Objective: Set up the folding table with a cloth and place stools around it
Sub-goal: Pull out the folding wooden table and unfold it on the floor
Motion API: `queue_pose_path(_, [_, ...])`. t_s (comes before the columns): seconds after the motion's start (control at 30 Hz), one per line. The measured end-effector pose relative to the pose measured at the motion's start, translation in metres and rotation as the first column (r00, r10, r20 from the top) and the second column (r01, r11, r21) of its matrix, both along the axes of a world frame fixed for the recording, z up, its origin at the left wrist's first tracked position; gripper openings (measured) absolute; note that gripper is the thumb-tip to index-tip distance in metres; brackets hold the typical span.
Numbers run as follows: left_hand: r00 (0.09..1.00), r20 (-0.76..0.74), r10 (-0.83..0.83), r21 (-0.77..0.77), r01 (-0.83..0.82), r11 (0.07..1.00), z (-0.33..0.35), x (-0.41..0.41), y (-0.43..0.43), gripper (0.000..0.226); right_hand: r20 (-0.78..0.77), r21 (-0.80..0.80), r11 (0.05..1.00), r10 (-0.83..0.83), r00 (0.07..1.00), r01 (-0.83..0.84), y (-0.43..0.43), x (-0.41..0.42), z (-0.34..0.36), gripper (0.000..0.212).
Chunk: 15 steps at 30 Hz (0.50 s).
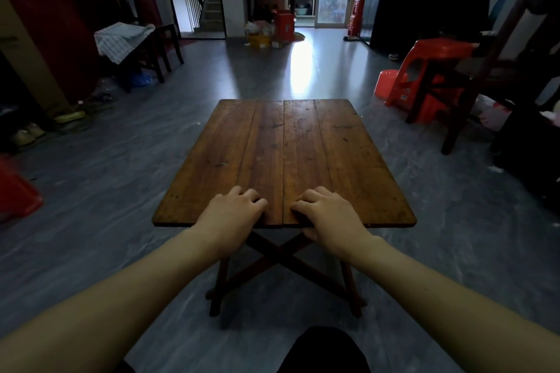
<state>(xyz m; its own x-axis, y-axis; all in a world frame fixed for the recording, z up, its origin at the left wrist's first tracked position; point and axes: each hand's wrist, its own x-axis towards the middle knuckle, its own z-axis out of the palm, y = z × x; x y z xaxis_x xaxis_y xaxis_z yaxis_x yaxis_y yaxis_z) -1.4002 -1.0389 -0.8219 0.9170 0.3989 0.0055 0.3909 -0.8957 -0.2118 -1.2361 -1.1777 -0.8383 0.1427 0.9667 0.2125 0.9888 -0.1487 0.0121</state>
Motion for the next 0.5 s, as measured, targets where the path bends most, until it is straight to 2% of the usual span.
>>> queue_pose_path(0.3, [0.991,0.051,0.127,-0.034,-0.125,0.992,-0.001,-0.012,0.048,0.057,-0.155,0.013,1.0,0.0,0.988,0.002,0.043,-0.017,0.001,0.044])
queue_pose_path(0.5, [0.982,0.08,0.173,-0.057,-0.169,0.984,-0.004,-0.009,0.063,0.054,-0.138,-0.03,0.999,-0.03,0.99,0.026,0.036,0.006,0.006,0.055])
